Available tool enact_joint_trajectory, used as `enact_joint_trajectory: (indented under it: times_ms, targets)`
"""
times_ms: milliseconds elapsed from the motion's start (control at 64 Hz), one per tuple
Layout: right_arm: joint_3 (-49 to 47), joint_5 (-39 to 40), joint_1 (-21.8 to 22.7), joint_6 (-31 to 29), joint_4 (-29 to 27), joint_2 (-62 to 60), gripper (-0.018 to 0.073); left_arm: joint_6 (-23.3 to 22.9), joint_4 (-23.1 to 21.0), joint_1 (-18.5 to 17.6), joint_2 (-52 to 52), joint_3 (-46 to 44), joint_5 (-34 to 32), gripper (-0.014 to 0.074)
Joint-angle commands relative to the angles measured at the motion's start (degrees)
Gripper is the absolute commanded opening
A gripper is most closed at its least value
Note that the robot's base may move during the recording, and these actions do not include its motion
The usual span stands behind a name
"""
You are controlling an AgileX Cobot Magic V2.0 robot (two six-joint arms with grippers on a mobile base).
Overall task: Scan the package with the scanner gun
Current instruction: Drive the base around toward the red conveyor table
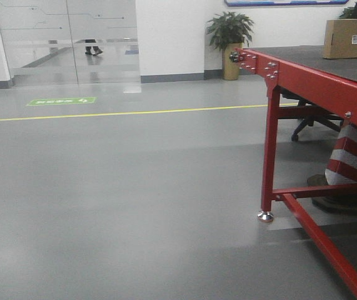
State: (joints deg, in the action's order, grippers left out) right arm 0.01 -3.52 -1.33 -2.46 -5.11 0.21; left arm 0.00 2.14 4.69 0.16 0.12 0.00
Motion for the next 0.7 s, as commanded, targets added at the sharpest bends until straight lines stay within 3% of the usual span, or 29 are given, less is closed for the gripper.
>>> enact_joint_trajectory:
  times_ms: [0,687]
  targets:
    - [0.0,1.0,0.2,0.0,0.5,-0.2,-0.0154,0.0,-0.3,0.3,-0.2,-0.1,-1.0,-0.0111]
    - [0.0,1.0,0.2,0.0,0.5,-0.2,-0.0154,0.0,-0.3,0.3,-0.2,-0.1,-1.0,-0.0111]
